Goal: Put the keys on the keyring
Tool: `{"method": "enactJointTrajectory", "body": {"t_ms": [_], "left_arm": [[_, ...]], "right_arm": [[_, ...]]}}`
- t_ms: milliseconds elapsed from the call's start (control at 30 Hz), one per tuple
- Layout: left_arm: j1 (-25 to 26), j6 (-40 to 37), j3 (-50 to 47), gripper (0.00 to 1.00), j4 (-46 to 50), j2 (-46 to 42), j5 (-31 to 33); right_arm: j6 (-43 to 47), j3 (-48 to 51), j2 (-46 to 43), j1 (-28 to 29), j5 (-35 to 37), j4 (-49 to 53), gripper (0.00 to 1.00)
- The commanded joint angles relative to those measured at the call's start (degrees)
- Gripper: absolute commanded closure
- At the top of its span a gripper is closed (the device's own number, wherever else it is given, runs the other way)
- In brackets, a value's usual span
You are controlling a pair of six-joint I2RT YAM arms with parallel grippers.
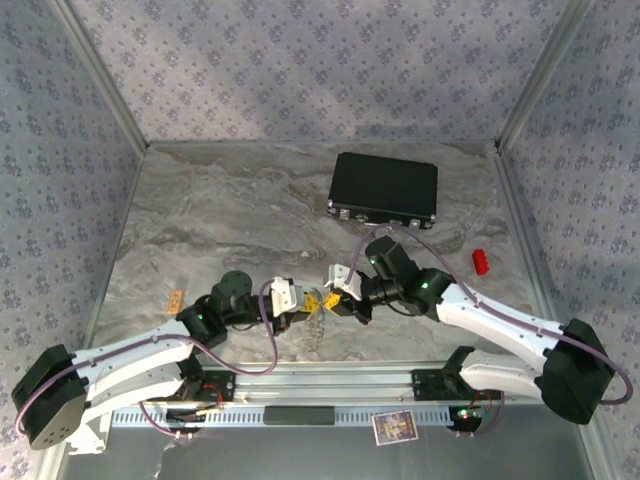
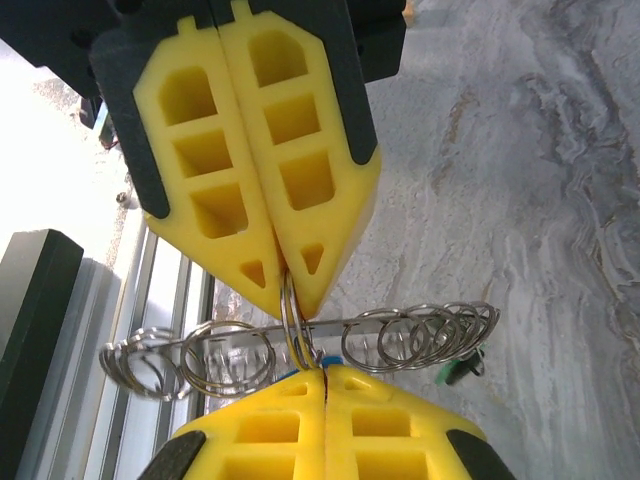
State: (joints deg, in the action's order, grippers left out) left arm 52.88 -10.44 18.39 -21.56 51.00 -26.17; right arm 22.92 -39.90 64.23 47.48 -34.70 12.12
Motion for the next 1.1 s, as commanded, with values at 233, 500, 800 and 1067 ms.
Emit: {"method": "enactJointTrajectory", "body": {"t_ms": [233, 500, 800, 1067], "left_arm": [[0.19, -0.04, -0.15, 1.0, -4.41, -2.2, -1.38], [0.13, 0.11, -0.29, 1.0, -4.83, -2.14, -1.43], [0.19, 0.32, -0.29, 1.0, -5.36, -1.87, -1.46], [0.12, -0.85, 1.01, 0.81, -0.31, -2.73, 1.23]], "right_arm": [[-0.03, 0.45, -2.44, 0.57, 1.14, -0.74, 0.7], [-0.33, 0.83, -4.28, 0.75, 0.03, -1.53, 0.68], [-1.64, 0.35, -2.72, 1.29, -1.43, -5.65, 0.81], [1.87, -2.55, -2.45, 1.66, 1.03, 0.89, 1.0]]}}
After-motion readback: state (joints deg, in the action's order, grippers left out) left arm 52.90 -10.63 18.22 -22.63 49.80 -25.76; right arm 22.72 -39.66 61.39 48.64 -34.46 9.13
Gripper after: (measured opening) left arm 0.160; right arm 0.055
